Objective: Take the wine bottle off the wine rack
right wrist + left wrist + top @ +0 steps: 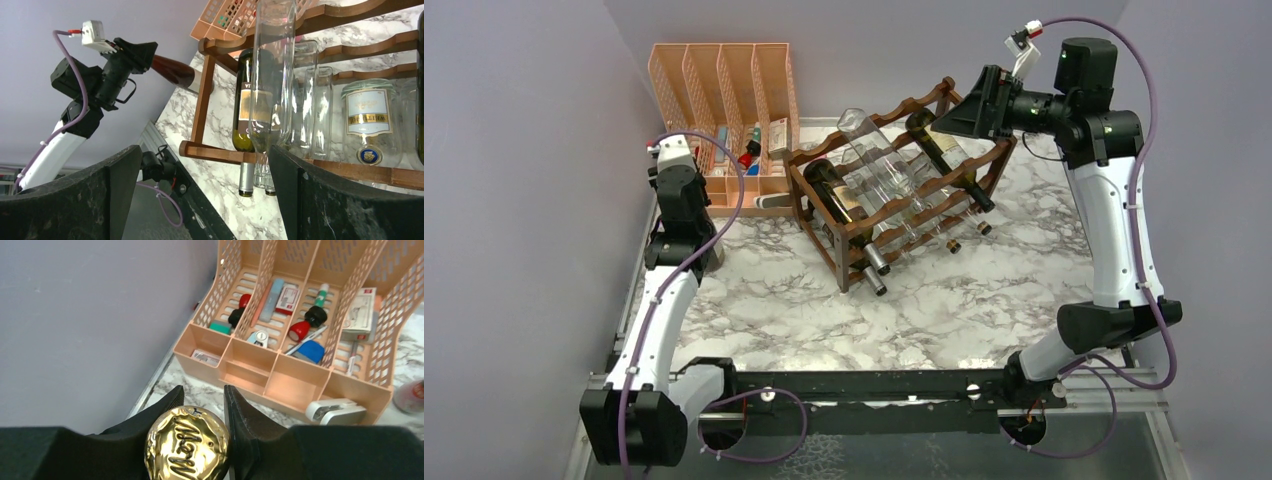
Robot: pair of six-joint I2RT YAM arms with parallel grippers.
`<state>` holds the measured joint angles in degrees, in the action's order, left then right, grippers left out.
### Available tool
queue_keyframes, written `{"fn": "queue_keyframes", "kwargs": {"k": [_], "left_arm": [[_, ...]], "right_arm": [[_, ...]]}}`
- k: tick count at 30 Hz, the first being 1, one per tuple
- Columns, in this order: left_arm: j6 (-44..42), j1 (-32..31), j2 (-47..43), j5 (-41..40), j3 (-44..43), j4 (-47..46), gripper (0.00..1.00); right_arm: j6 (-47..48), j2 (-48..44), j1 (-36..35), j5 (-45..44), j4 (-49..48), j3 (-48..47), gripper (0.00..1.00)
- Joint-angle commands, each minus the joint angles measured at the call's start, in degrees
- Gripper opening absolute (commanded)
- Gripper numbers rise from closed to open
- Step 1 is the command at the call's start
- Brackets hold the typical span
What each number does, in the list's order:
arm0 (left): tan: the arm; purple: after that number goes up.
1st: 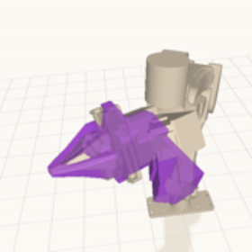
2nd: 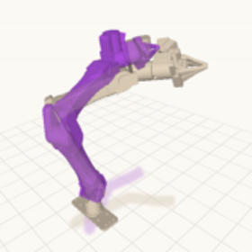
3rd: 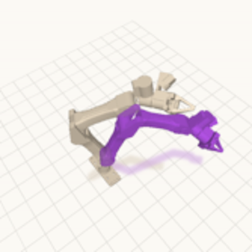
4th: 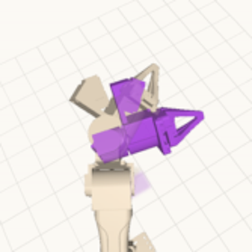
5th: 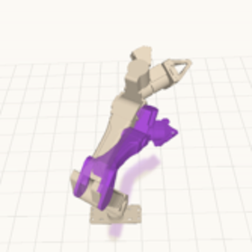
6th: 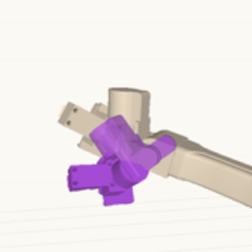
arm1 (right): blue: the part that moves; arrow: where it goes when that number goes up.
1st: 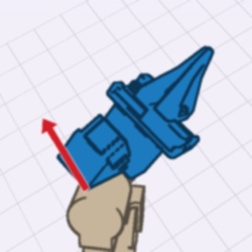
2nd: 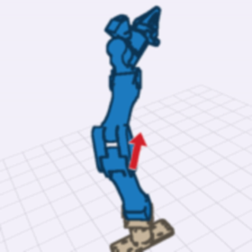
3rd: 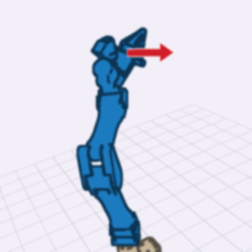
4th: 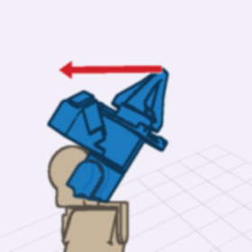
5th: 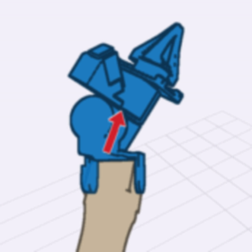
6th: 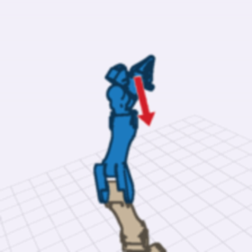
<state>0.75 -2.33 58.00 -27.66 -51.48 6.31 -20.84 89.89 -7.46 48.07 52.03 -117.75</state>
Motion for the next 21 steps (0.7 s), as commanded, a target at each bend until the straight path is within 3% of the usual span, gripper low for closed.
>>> {"fn": "queue_keyframes", "kwargs": {"k": [1,9,18,21], "left_arm": [[-0.9,1.3,-0.1,0.3,-2.7,-22.0,0.00],[-1.6,3.6,4.5,1.3,-4.3,-27.2,0.00],[1.2,5.2,6.2,2.1,-4.1,-25.0,0.00],[0.9,5.2,5.4,3.5,-4.2,-22.1,0.17]], "right_arm": [[1.6,-2.1,-0.2,1.6,0.1,1.4,1.00],[2.1,-3.2,-0.2,2.0,-0.7,4.7,1.00],[2.7,-3.4,-0.3,3.1,-1.3,6.7,1.00],[3.0,-3.8,-1.5,2.5,-1.5,8.0,1.00]]}}
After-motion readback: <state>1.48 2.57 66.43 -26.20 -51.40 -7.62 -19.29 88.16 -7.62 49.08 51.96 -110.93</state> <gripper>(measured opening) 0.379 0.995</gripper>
